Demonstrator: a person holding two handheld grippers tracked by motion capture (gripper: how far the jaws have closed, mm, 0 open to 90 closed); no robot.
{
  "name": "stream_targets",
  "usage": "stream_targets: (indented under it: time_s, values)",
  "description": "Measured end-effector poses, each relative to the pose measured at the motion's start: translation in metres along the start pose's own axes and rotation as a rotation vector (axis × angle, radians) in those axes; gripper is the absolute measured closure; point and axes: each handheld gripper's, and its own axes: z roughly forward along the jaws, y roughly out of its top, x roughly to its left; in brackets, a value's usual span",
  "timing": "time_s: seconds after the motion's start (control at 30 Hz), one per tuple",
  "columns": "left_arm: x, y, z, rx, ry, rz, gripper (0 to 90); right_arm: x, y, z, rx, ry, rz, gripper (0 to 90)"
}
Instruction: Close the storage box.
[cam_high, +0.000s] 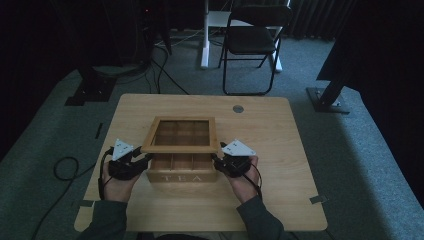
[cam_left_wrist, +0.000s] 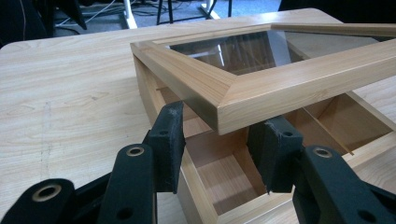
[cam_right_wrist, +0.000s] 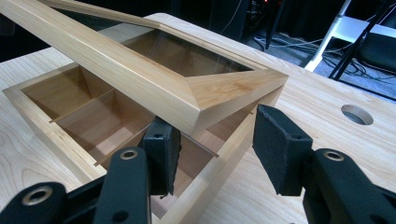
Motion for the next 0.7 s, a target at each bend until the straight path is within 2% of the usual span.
stream_targets:
  time_s: [0.7]
  values:
    - [-0.004,-0.012,0.003,0.016,-0.012,0.001,56.7,0.003,-0.012,0.0,0.019,0.01,0.007,50.2]
